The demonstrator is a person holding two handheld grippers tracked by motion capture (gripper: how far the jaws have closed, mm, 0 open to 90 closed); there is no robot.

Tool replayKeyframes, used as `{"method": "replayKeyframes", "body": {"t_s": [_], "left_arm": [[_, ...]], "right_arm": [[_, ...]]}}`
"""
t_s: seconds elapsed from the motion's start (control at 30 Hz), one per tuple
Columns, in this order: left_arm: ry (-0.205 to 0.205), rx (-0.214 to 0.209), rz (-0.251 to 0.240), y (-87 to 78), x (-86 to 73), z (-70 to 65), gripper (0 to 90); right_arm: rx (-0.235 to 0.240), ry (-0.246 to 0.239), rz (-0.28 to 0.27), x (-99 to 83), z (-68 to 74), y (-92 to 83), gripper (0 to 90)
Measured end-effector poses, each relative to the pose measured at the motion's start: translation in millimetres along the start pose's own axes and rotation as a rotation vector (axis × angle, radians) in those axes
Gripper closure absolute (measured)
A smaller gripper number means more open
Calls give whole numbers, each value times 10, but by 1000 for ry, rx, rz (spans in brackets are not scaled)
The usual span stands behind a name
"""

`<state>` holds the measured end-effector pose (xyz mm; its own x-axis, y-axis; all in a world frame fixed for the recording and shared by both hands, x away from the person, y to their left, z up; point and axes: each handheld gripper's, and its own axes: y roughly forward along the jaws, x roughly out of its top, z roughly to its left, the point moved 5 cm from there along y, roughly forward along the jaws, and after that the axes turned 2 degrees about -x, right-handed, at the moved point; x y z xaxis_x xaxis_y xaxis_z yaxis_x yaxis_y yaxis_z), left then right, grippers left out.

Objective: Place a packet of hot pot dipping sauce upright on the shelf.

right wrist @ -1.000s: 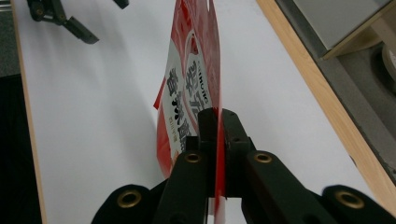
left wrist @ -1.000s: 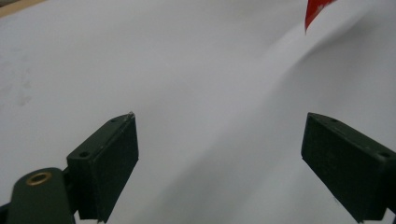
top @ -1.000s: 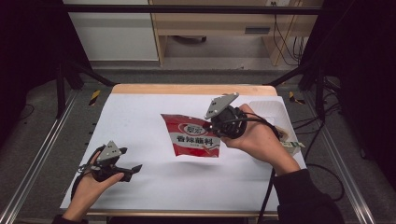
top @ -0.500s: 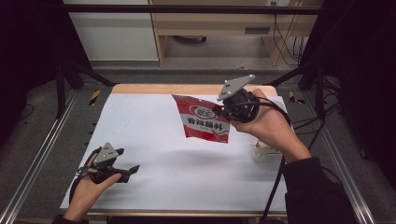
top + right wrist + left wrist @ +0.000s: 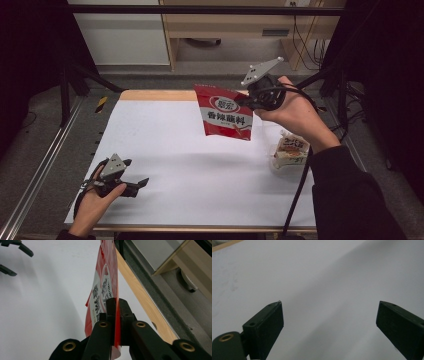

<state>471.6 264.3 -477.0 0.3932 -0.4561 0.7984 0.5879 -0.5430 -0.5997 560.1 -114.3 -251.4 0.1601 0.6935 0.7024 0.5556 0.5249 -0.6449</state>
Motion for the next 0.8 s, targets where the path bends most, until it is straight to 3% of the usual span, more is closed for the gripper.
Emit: {"method": "replayKeyframes", "body": {"t_s": [0.23, 0.4, 0.5, 0.6, 0.8], "left_arm": [[-16, 31, 26, 15, -68, 32, 74], [-28, 52, 37, 31, -126, 54, 74], [-9, 69, 60, 26, -158, 84, 74], [-26, 82, 51, -8, -173, 119, 74], [-32, 94, 51, -24, -187, 160, 74]], "right_arm": [[-16, 1, -3, -5, -206, 9, 900], [-78, 22, -8, -34, -276, 72, 900], [-96, 37, -1, -71, -267, 121, 900], [-124, 30, 21, -103, -295, 140, 900], [-172, 67, 24, -178, -422, 111, 900]]}}
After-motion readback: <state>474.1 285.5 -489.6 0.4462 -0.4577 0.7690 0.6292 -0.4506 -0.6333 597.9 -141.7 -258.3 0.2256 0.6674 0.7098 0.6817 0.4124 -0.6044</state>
